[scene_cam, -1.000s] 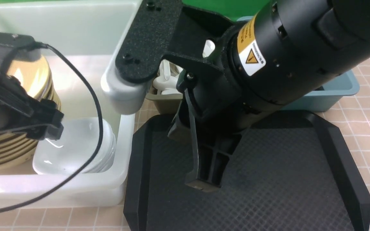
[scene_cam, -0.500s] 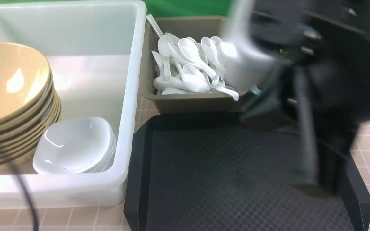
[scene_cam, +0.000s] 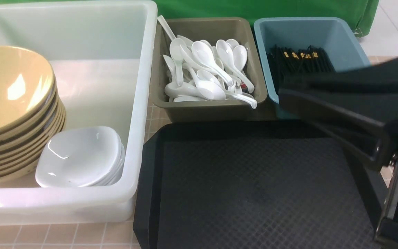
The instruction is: On brown table put chopsticks spoon bowls plates into blue grey white boxes.
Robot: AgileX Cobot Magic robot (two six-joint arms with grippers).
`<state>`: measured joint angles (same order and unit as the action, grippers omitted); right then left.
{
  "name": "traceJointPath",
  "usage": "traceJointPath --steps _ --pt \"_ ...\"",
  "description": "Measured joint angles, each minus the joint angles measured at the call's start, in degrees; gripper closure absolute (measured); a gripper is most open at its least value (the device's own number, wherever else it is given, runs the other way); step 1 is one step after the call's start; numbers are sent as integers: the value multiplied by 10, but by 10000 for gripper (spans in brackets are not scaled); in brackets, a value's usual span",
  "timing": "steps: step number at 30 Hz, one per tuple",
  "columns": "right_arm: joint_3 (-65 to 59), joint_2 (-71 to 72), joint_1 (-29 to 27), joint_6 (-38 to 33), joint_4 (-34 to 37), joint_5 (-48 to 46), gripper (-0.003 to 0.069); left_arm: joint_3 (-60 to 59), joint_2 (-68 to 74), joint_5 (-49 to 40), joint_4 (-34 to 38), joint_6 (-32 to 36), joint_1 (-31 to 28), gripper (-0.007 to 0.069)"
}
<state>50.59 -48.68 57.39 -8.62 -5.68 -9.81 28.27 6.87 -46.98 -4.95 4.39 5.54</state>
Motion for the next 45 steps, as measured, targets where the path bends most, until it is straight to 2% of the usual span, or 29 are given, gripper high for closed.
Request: traceJointPath --steps 22,26,29,34,40,41,42,43,45 --pt "-6 -21 0 0 0 13 563 0 -3 2 0 -4 0 623" --pt "-40 -7 -7 1 0 14 589 0 -3 2 1 -6 0 623" --pt "-94 31 -34 12 0 20 622 0 -3 2 1 -7 0 623" --pt "-247 160 -170 106 0 53 624 0 -3 2 1 -8 0 623" --pt "-381 294 -341 129 0 71 624 0 -3 2 1 -8 0 623" --pt "-410 322 -386 130 0 71 624 0 -3 2 1 -8 0 623" --pt "-410 327 -392 130 0 71 624 0 -3 2 1 -8 0 623" --pt "-445 362 -442 131 0 69 624 0 -3 2 1 -8 0 623" --pt "-474 398 -495 134 0 69 624 0 -3 2 1 -8 0 623"
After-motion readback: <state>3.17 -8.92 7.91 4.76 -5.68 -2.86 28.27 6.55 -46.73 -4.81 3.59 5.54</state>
